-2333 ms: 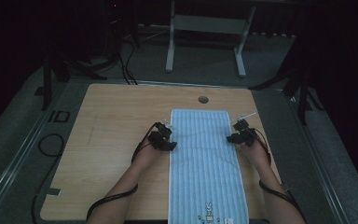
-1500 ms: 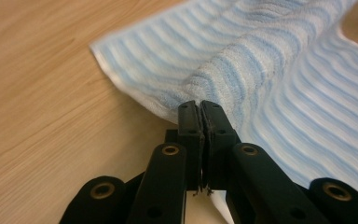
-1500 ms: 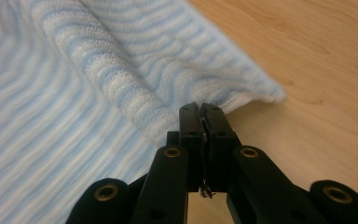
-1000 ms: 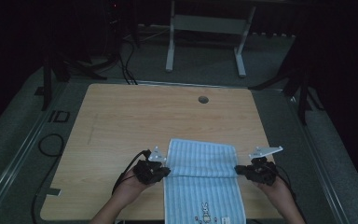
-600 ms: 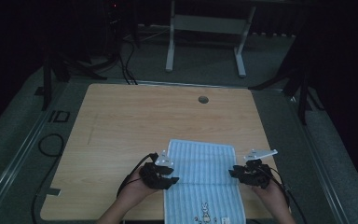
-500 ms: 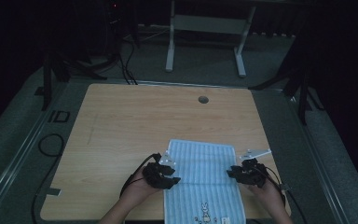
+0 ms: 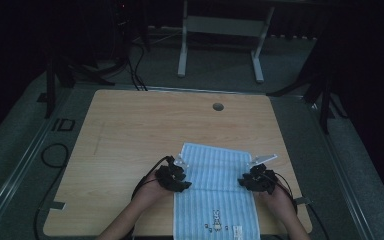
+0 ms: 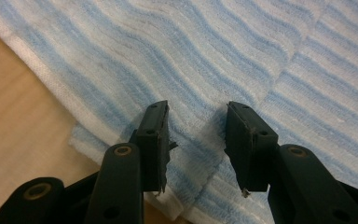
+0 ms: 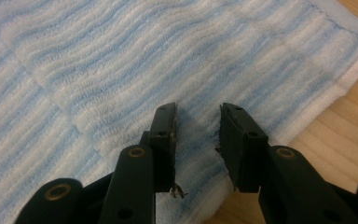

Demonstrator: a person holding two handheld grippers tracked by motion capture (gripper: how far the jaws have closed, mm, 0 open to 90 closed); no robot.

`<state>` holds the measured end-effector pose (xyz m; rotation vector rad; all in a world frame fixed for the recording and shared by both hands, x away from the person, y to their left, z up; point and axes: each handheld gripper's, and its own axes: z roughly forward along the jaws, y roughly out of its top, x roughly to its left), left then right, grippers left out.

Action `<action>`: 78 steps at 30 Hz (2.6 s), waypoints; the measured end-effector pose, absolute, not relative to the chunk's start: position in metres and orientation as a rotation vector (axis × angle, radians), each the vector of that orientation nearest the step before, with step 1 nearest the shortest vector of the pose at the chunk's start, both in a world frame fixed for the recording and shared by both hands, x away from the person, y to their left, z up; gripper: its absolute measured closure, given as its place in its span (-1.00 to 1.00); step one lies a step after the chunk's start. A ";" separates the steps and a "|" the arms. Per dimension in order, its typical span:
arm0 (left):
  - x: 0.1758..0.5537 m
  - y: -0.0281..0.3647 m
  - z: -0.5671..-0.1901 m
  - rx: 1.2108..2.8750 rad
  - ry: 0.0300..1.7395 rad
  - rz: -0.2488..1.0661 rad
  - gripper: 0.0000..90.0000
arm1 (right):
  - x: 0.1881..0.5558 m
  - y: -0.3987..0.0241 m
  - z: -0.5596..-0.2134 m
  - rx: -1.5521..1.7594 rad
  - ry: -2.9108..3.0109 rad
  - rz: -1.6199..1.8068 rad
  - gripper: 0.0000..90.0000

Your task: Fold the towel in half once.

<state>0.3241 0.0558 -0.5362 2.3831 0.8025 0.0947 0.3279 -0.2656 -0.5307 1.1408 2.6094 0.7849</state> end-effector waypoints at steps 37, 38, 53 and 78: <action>0.394 0.068 -0.507 2.351 0.973 0.210 0.09 | 0.398 -0.260 -0.492 1.240 2.530 0.815 0.15; 0.399 0.069 -0.507 2.346 0.991 0.203 0.09 | 0.406 -0.263 -0.488 1.260 2.519 0.813 0.15; 0.469 0.071 -0.511 2.261 1.161 0.271 -0.09 | 0.476 -0.274 -0.510 1.489 2.450 0.684 0.08; 0.477 0.047 -0.525 2.194 1.135 0.223 0.91 | 0.473 -0.251 -0.520 1.315 2.493 0.566 0.88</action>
